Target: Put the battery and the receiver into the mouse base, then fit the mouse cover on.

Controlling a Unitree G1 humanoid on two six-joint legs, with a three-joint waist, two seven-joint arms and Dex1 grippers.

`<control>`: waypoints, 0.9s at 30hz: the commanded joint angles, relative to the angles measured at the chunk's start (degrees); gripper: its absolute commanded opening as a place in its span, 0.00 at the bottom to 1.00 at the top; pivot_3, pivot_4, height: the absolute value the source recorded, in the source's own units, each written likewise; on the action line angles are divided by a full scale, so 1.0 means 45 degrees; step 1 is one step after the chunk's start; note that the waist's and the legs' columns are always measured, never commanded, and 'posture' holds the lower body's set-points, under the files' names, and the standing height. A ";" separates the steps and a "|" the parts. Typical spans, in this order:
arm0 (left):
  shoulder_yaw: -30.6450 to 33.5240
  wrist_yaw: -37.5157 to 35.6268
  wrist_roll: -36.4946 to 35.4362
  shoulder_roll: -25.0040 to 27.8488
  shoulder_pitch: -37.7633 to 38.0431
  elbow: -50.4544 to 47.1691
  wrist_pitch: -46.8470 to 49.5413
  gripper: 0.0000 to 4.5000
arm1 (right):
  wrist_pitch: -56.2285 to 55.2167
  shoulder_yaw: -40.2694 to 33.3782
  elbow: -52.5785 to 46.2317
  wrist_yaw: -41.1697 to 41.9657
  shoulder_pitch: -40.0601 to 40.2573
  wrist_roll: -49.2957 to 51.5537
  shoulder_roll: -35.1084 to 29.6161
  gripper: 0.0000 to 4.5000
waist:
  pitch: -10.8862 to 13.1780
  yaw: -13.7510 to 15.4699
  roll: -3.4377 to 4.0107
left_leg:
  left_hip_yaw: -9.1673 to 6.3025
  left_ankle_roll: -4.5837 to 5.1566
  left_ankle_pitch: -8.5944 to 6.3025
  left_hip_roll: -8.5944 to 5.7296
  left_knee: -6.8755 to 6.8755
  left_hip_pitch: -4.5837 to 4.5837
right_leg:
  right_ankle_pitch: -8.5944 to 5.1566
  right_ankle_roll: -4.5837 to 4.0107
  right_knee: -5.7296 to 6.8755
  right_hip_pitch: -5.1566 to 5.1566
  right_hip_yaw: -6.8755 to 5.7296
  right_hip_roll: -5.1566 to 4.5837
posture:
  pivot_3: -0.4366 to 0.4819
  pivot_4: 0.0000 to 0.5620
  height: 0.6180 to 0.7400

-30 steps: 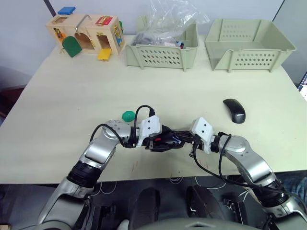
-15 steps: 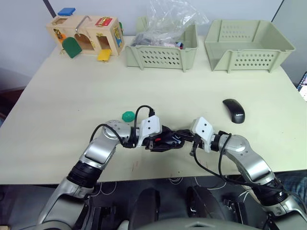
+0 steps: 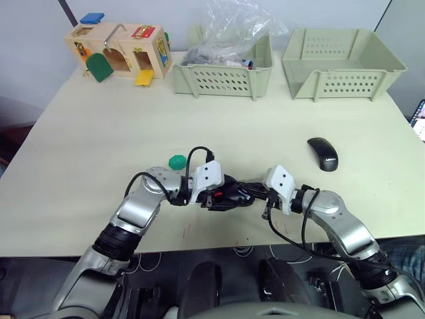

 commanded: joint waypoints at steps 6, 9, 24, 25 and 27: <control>0.0097 -0.0015 -0.0031 0.0108 0.0132 -0.0265 0.0101 0.65 | 0.0753 0.0554 0.1305 0.0033 0.0154 -0.0786 -0.0305 0.01 | -0.0018 -0.0003 -0.0022 | 0.0000 0.0000 0.0000 0.0003 -0.0003 0.0014 | -0.0001 -0.0001 -0.0003 0.0012 -0.0001 0.0003 | 0.48 0.27 1.00; 0.0112 -0.0025 -0.0037 0.0116 0.0112 -0.0210 0.0097 0.65 | 0.1109 0.0863 0.1442 0.0216 0.0206 -0.0907 -0.0469 0.01 | -0.0028 -0.0008 -0.0027 | 0.0000 0.0000 0.0000 0.0005 -0.0003 0.0020 | -0.0001 -0.0002 -0.0003 0.0017 0.0000 0.0004 | 0.48 0.27 1.00; 0.0066 -0.0120 -0.0038 0.0020 -0.0055 0.0021 0.0133 0.65 | 0.3046 0.0976 0.1885 0.0079 0.0404 -0.0723 -0.0652 0.01 | -0.0247 0.0042 -0.0074 | -0.0005 0.0000 -0.0004 0.0007 -0.0090 0.0188 | -0.0051 -0.0039 -0.0052 0.0157 0.0029 0.0000 | 0.48 0.27 1.00; 0.0062 -0.0129 -0.0036 0.0011 -0.0060 0.0040 0.0121 0.65 | 0.3223 0.0966 0.1878 0.0061 0.0428 -0.0692 -0.0662 0.01 | -0.0293 0.0057 -0.0071 | -0.0003 0.0000 -0.0004 0.0007 -0.0096 0.0197 | -0.0052 -0.0041 -0.0056 0.0165 0.0029 -0.0001 | 0.48 0.27 1.00; 0.0056 -0.0141 -0.0028 -0.0007 -0.0059 0.0064 0.0099 0.65 | 0.3379 0.0972 0.1873 0.0049 0.0437 -0.0643 -0.0681 0.01 | -0.0391 0.0087 -0.0075 | -0.0002 0.0000 -0.0004 0.0006 -0.0117 0.0225 | -0.0059 -0.0033 -0.0079 0.0190 0.0028 -0.0004 | 0.48 0.27 1.00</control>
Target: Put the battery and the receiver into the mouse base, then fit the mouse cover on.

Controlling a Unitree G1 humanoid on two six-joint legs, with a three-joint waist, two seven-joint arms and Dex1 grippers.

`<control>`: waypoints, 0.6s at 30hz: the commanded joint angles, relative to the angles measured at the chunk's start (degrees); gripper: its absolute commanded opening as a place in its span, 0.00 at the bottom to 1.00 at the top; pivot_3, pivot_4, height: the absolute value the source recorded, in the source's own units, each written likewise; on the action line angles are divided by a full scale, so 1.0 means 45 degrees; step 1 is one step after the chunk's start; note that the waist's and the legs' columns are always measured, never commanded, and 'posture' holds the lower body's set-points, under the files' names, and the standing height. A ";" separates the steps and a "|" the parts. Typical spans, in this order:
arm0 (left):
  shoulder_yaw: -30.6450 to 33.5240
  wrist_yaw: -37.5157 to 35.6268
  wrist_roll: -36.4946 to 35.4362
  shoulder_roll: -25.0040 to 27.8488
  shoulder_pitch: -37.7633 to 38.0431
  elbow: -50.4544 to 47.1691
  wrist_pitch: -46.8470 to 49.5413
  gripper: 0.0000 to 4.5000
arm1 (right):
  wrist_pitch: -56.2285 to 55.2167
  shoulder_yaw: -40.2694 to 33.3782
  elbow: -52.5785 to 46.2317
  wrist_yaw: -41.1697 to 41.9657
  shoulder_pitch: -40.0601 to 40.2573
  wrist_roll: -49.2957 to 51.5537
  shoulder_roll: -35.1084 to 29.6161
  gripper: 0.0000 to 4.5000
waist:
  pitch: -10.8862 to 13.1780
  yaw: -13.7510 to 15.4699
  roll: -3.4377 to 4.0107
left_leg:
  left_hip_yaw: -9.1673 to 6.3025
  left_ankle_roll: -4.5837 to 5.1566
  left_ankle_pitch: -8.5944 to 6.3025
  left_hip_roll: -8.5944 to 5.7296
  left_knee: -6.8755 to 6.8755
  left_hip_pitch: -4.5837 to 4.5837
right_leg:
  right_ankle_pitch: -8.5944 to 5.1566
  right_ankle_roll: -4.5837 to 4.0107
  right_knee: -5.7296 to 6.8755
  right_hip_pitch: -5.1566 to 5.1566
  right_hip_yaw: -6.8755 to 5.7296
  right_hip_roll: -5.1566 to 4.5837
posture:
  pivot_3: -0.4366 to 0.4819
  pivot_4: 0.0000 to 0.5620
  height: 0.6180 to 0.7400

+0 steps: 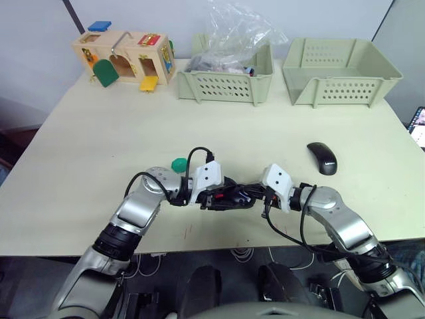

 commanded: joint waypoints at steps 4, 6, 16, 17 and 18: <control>0.0066 -0.0044 0.0018 -0.0020 -0.0044 0.0071 -0.0141 0.65 | 0.1968 0.0203 0.1397 -0.0178 0.0832 -0.0021 -0.0283 0.01 | -0.0100 0.0047 0.0005 | -0.0006 0.0000 0.0000 0.0000 -0.0024 0.0002 | -0.0004 0.0000 -0.0031 0.0003 0.0000 -0.0002 | 0.48 0.27 1.00; 0.0062 -0.0044 0.0032 -0.0016 -0.0015 0.0102 -0.0196 0.65 | 0.1957 -0.0083 0.1093 -0.0254 0.0704 0.0267 -0.0200 0.01 | -0.0098 0.0057 0.0009 | -0.0006 0.0000 0.0000 0.0000 -0.0025 0.0001 | -0.0004 0.0000 -0.0033 0.0003 0.0000 -0.0002 | 0.48 0.27 1.00; 0.0072 -0.0059 0.0022 -0.0037 0.0105 0.0273 -0.0480 0.65 | 0.2058 -0.2526 -0.1102 -0.0448 0.0019 0.2873 0.0973 0.01 | 0.0002 0.0052 0.0056 | -0.0004 0.0001 0.0000 0.0000 -0.0045 -0.0041 | 0.0012 -0.0019 -0.0079 -0.0023 0.0008 -0.0002 | 0.48 0.27 1.00; 0.0073 -0.0064 0.0016 -0.0033 0.0110 0.0278 -0.0498 0.65 | 0.2109 -0.2589 -0.1175 -0.0476 -0.0002 0.2958 0.0993 0.01 | 0.0018 0.0054 0.0068 | -0.0004 0.0001 0.0000 0.0000 -0.0045 -0.0051 | 0.0013 -0.0018 -0.0079 -0.0035 0.0007 -0.0002 | 0.48 0.27 1.00; 0.0229 -0.0103 -0.0228 -0.0107 0.0162 0.0250 -0.0515 0.65 | 0.2223 -0.2980 -0.1454 -0.0574 -0.0166 0.3243 0.1014 0.01 | 0.0034 0.0056 0.0078 | -0.0004 0.0001 0.0000 0.0000 -0.0045 -0.0060 | 0.0014 -0.0016 -0.0079 -0.0044 0.0007 -0.0001 | 0.48 0.27 1.00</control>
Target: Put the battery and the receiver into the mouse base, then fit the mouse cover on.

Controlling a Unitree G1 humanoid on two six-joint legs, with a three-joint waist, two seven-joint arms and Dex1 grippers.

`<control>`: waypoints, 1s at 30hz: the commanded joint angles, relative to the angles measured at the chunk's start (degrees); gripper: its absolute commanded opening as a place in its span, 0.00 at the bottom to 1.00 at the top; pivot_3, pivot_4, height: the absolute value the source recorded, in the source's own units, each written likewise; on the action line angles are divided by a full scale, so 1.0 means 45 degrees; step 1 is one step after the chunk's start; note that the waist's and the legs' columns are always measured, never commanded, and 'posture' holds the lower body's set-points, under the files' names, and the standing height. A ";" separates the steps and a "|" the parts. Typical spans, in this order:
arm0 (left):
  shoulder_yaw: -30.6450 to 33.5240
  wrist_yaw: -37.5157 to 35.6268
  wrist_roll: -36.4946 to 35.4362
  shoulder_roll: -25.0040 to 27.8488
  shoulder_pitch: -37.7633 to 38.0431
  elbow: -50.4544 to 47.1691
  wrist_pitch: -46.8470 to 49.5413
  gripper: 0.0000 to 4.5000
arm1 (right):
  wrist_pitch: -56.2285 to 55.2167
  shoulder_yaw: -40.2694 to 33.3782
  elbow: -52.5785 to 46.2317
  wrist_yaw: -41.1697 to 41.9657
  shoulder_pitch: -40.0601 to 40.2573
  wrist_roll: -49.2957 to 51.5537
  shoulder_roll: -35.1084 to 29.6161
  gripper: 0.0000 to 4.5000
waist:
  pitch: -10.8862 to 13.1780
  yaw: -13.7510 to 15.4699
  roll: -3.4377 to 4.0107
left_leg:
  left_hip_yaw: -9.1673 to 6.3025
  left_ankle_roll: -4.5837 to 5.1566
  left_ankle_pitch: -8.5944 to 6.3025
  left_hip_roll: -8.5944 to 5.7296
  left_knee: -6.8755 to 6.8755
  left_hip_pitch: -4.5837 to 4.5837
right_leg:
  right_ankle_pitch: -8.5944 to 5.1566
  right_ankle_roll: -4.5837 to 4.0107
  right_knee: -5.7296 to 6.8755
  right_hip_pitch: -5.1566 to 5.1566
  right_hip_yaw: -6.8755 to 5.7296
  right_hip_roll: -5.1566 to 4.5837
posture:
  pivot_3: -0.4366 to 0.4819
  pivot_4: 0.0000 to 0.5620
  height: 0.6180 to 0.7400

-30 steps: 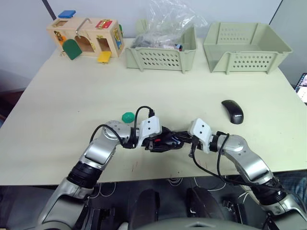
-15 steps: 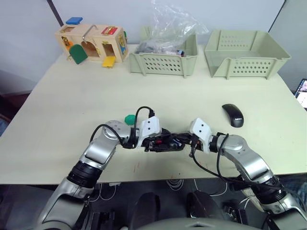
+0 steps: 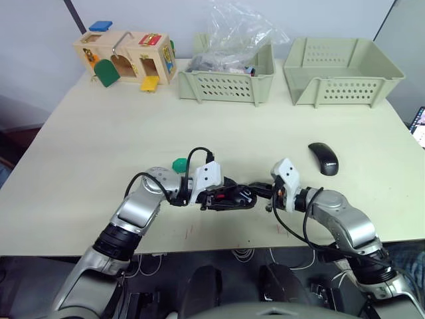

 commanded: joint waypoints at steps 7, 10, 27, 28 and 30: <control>0.2233 -0.0286 -0.3303 -0.0636 0.0354 -0.0963 0.1123 1.00 | 0.1114 -0.3076 -0.3231 -0.1043 -0.0724 0.2431 -0.0311 0.50 | 0.0191 -0.0009 0.0024 | -0.0026 0.0000 0.0000 0.0002 0.0001 -0.0068 | 0.0034 0.0052 -0.0020 -0.0037 -0.0036 -0.0001 | 0.48 0.27 1.00; 0.3059 0.0116 -0.4684 -0.0616 0.0344 -0.1592 0.2764 1.00 | 0.1503 -0.3602 -0.3924 -0.1154 -0.0493 0.2962 -0.0778 0.82 | 0.0200 -0.0042 0.0028 | -0.0065 0.0000 0.0000 0.0001 0.0002 -0.0133 | 0.0036 0.0053 -0.0031 -0.0088 -0.0054 0.0000 | 0.48 0.27 1.00; 0.8836 0.3407 -0.8272 0.0221 0.4663 -0.5189 0.5680 1.00 | 0.1955 -0.8756 -0.5477 -0.0197 0.3801 0.5261 -0.4554 1.00 | 0.0247 -0.0105 -0.0004 | -0.0074 -0.0001 0.0000 -0.0002 -0.0007 -0.0151 | 0.0033 0.0052 -0.0064 -0.0093 -0.0059 -0.0007 | 0.48 0.27 1.00; 0.9062 0.3276 -0.8269 0.0325 0.5164 -0.5351 0.5465 1.00 | 0.1841 -0.9039 -0.5362 -0.0075 0.4167 0.5180 -0.4742 1.00 | 0.0249 -0.0094 -0.0006 | -0.0071 -0.0001 0.0000 -0.0002 -0.0008 -0.0146 | 0.0033 0.0051 -0.0066 -0.0092 -0.0056 -0.0006 | 0.48 0.27 1.00; 0.9285 0.3056 -0.8361 0.0514 0.5845 -0.5526 0.5226 1.00 | 0.1677 -0.9382 -0.5200 0.0069 0.4628 0.5170 -0.4946 1.00 | 0.0250 -0.0056 -0.0006 | -0.0071 -0.0002 0.0000 -0.0001 -0.0008 -0.0141 | 0.0004 0.0003 -0.0066 -0.0090 -0.0061 -0.0007 | 0.48 0.27 1.00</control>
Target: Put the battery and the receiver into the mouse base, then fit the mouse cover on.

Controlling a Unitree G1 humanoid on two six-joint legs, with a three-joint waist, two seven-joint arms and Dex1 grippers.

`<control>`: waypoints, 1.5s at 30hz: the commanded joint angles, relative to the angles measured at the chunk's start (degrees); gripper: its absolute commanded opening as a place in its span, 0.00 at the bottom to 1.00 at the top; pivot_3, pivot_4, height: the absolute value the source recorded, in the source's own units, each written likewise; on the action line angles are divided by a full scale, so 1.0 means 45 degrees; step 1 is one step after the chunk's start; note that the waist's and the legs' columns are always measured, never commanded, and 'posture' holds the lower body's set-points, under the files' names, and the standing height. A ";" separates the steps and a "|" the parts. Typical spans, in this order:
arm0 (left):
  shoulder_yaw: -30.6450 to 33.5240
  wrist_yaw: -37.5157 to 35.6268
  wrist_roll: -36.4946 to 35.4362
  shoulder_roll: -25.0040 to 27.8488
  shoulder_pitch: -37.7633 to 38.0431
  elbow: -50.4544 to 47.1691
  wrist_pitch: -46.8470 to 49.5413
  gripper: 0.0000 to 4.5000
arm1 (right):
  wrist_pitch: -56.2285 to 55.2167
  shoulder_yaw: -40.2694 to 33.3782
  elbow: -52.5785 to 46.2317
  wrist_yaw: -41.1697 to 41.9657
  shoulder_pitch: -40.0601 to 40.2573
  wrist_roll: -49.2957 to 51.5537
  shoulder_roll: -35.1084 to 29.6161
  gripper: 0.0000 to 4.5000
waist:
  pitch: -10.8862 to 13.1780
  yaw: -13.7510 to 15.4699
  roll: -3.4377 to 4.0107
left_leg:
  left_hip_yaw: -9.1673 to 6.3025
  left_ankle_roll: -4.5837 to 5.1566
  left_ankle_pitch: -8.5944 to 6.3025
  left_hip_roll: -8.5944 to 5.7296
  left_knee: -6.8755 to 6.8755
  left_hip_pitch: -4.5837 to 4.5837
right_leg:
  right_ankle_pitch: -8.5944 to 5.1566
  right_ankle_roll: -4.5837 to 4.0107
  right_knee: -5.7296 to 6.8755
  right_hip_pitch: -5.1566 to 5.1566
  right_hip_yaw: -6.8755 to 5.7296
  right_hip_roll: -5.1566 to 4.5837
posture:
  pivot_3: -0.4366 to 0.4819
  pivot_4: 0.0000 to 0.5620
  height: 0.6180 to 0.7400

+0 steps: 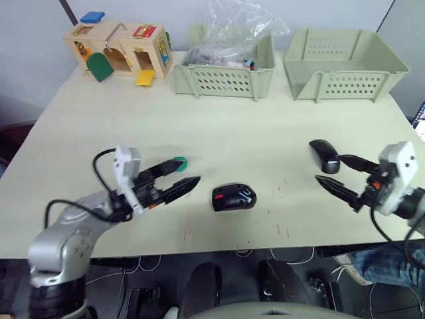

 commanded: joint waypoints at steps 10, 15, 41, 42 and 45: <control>0.1474 -0.1731 0.0217 0.0696 0.3810 -0.0596 -0.2061 1.00 | -0.1327 -0.2698 0.1656 0.1513 0.2687 -0.0509 -0.0842 1.00 | 0.0002 0.0225 -0.0006 | 0.0032 -0.0002 0.0000 0.0001 0.0017 0.0018 | -0.0014 0.0034 0.0001 0.0010 0.0020 -0.0011 | 0.48 0.27 1.00; 0.1639 -0.2158 0.0665 0.0753 0.4524 0.0039 -0.2864 1.00 | -0.1916 -0.2588 0.2128 0.1725 0.3275 -0.0886 -0.0738 1.00 | 0.0005 0.0278 0.0000 | 0.0045 -0.0002 0.0000 0.0002 0.0013 0.0015 | -0.0018 0.0040 0.0000 0.0001 0.0027 -0.0013 | 0.48 0.27 1.00; 0.1467 -0.3803 -0.1141 0.2985 0.1642 -0.0269 -0.2277 1.00 | 0.0507 0.1918 0.5177 -0.2848 -0.3684 -0.2594 0.0147 1.00 | 0.0025 0.0273 0.0005 | 0.0106 -0.0002 0.0000 0.0008 0.0005 -0.0028 | 0.0015 -0.0013 0.0000 -0.0045 0.0036 -0.0002 | 0.48 0.27 1.00; 0.1491 -0.3743 -0.1211 0.2975 0.1600 -0.0340 -0.2224 1.00 | 0.0523 0.1942 0.5160 -0.2889 -0.3711 -0.2584 0.0266 1.00 | 0.0025 0.0273 0.0005 | 0.0106 -0.0002 0.0000 0.0008 0.0001 -0.0028 | 0.0015 -0.0012 -0.0001 -0.0045 0.0037 -0.0001 | 0.48 0.27 1.00; 0.1505 -0.3561 -0.1408 0.2923 0.1558 -0.0541 -0.2088 1.00 | 0.0657 0.2009 0.5163 -0.3109 -0.3822 -0.2492 0.0749 1.00 | 0.0026 0.0252 0.0006 | 0.0104 -0.0001 0.0000 0.0008 -0.0001 -0.0029 | 0.0019 -0.0003 0.0000 -0.0046 0.0037 0.0002 | 0.48 0.27 1.00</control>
